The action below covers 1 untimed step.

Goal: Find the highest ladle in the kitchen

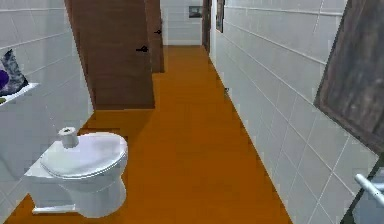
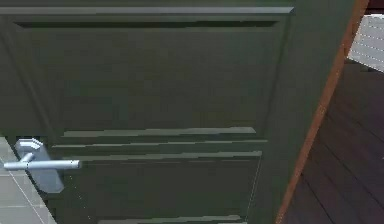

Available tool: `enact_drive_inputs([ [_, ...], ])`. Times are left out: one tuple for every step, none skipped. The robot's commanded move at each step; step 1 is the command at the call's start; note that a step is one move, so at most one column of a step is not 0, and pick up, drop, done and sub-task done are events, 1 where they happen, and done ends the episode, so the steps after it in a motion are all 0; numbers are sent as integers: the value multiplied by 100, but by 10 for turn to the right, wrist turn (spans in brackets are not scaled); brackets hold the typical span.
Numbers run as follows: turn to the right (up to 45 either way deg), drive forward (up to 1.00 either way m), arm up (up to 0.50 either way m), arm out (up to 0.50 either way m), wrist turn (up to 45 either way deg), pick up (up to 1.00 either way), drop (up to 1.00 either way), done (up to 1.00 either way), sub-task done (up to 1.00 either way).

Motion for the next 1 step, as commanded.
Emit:
enact_drive_inputs([
  [0,100,0,0,0,0,0,0,0],
])
